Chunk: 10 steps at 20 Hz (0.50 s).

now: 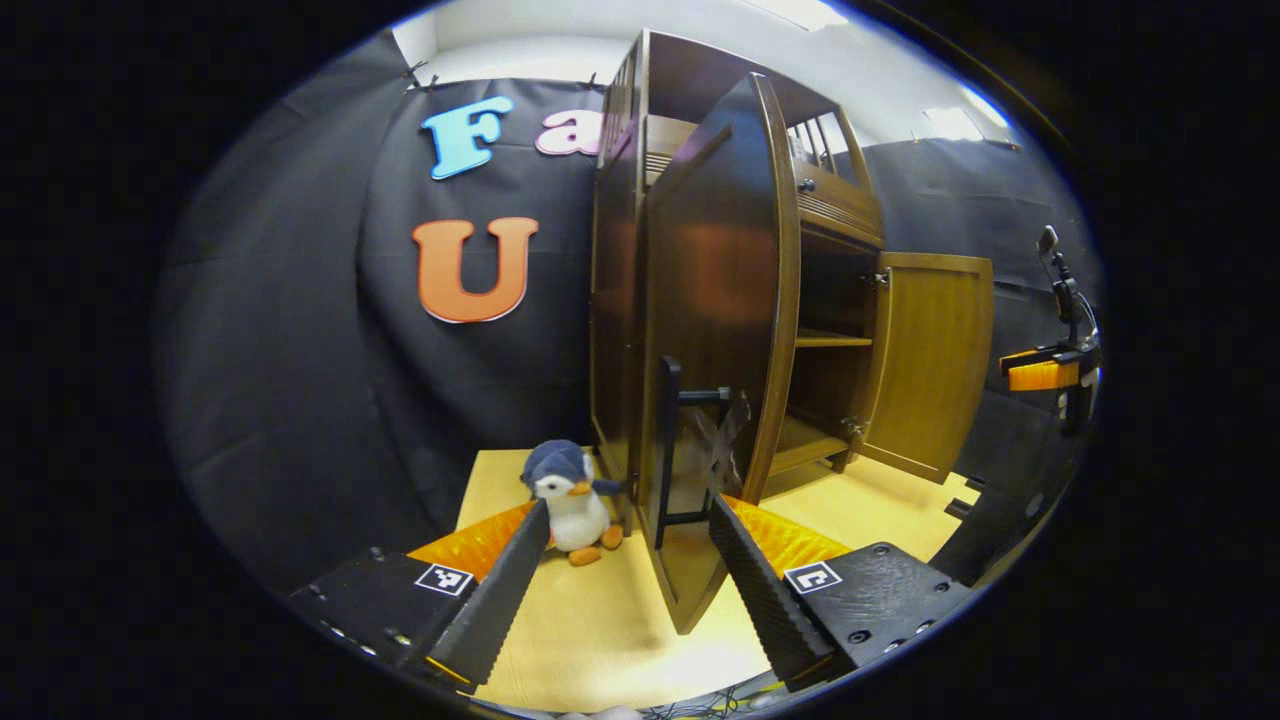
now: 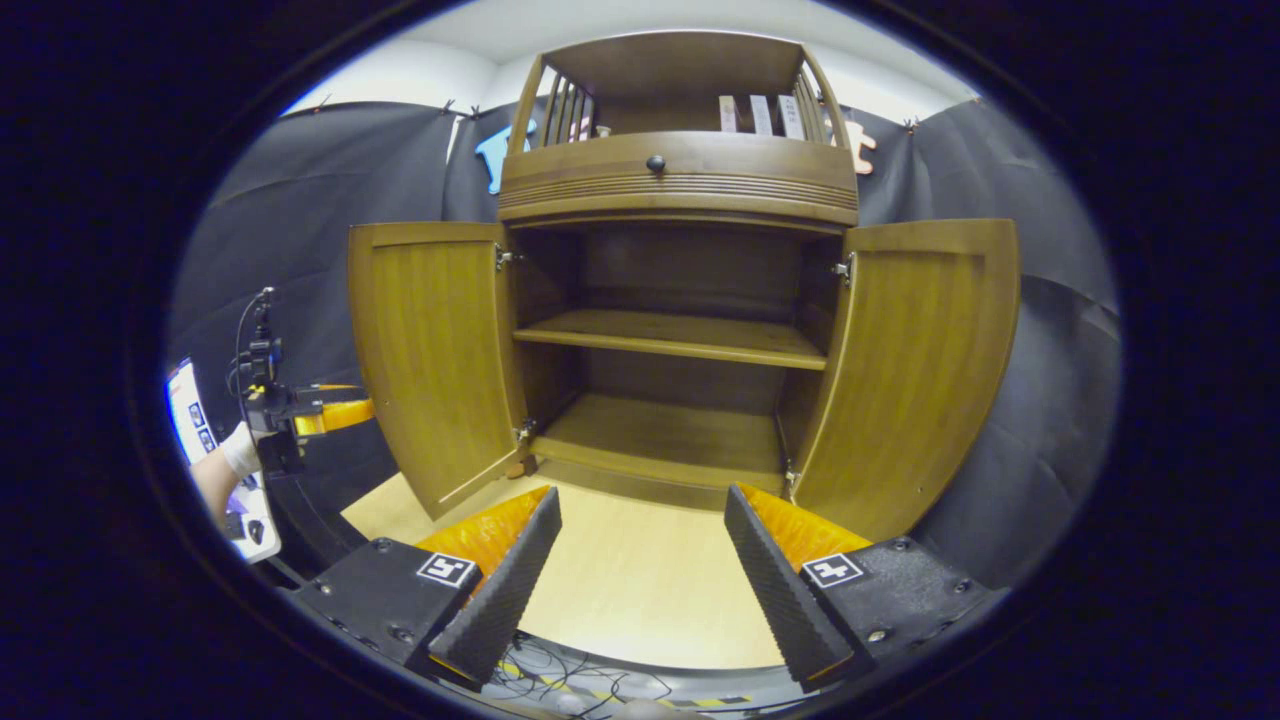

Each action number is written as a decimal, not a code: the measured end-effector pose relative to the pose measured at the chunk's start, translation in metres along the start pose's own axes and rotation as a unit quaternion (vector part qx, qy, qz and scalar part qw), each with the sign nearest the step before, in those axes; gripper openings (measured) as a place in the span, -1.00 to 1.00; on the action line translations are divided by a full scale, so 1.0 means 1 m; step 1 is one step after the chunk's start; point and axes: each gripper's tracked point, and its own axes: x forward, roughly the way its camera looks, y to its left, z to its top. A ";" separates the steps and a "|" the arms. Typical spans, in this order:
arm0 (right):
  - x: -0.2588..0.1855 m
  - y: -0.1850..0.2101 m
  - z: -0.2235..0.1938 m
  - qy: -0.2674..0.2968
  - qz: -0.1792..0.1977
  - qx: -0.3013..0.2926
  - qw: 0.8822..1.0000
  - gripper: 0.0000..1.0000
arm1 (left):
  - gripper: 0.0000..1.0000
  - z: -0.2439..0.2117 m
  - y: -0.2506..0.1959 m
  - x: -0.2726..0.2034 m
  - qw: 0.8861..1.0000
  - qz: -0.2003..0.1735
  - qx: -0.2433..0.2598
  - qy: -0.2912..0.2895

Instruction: Open the right door of the double-door shoe cabinet with the right hand, and open the left door with the left hand.

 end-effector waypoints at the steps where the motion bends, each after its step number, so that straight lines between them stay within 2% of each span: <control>1: 0.000 -0.001 0.001 -0.002 0.003 0.001 1.000 1.00 | 0.93 0.001 0.002 -0.006 1.000 0.011 -0.003 0.001; 5: 0.003 -0.012 0.001 -0.008 0.011 0.002 1.000 1.00 | 0.92 0.003 0.004 -0.035 0.997 0.069 -0.034 0.007; 7: 0.005 -0.021 0.001 -0.009 0.013 0.005 1.000 1.00 | 0.92 0.013 -0.013 -0.049 0.995 0.092 -0.044 0.002; 10: 0.007 -0.037 0.002 -0.010 0.015 0.012 1.000 1.00 | 0.90 0.046 -0.045 -0.060 0.994 0.110 -0.023 -0.017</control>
